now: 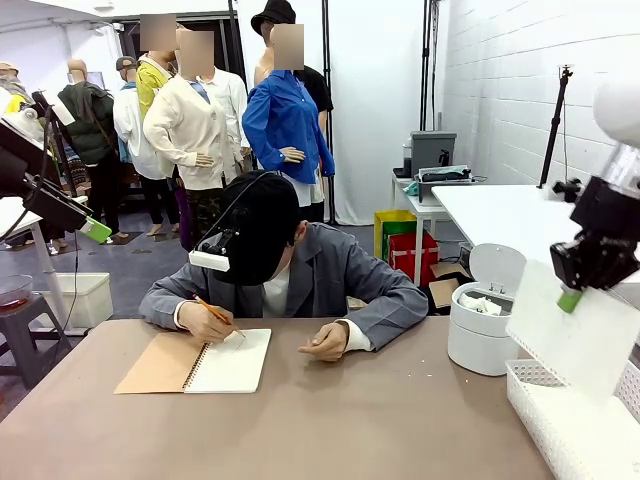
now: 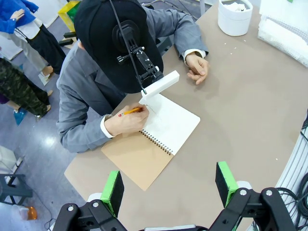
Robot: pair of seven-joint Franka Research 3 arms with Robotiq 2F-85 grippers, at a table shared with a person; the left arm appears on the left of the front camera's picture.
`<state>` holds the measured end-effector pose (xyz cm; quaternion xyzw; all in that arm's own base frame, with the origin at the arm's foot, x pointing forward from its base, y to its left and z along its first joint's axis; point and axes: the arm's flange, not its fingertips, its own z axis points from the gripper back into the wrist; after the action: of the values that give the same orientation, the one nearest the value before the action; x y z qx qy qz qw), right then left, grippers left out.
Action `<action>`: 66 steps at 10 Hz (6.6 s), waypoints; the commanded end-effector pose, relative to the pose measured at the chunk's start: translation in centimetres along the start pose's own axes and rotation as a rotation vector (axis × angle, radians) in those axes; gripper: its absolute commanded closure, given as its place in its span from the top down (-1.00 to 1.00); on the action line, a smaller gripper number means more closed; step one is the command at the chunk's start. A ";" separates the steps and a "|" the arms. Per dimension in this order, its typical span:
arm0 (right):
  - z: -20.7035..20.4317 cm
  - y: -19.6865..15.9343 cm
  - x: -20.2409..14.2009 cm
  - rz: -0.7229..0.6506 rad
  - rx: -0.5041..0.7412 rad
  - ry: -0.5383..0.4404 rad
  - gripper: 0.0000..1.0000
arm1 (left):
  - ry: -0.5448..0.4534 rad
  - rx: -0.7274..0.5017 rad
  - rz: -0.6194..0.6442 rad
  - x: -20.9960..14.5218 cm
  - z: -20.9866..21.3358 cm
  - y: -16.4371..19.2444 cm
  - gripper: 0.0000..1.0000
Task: Sort the paper based on its condition.
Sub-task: If a person hands you a paper, place it in the Organizing basket , and if it's crumpled, put it in the Trash can.
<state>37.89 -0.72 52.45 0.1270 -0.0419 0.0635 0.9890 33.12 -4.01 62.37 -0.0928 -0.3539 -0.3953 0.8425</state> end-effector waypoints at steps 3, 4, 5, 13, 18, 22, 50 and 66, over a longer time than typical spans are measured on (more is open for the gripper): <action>-2.8 -2.5 -3.4 -0.143 0.063 0.016 -1.00 | -0.006 0.002 0.002 0.0 0.0 0.2 1.00; -3.6 -2.9 -3.8 -0.152 0.068 0.045 -1.00 | -0.006 0.002 0.002 0.0 0.0 0.2 1.00; -4.7 -2.8 -4.6 -0.165 0.090 0.062 -1.00 | -0.006 0.002 0.002 0.0 0.0 0.2 1.00; -8.8 -3.8 -7.0 -0.272 0.052 0.117 0.37 | -0.006 0.002 0.002 0.0 0.0 0.2 1.00; -5.4 -4.3 -6.3 -0.186 -0.164 0.030 1.00 | -0.006 0.002 0.002 0.0 0.0 0.2 1.00; -2.4 -3.8 -5.6 -0.033 -0.271 0.011 1.00 | -0.006 0.002 0.002 0.0 0.0 0.2 1.00; 4.2 24.9 3.2 0.922 0.269 -0.360 1.00 | -0.006 0.002 0.002 0.0 0.0 0.2 1.00; 3.6 27.8 6.9 0.963 0.221 -0.404 1.00 | -0.006 0.002 0.002 0.0 0.0 0.2 1.00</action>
<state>40.14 25.99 63.54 0.2076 -0.2653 0.4817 0.8090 33.11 -4.03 62.37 -0.0927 -0.3539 -0.3955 0.8424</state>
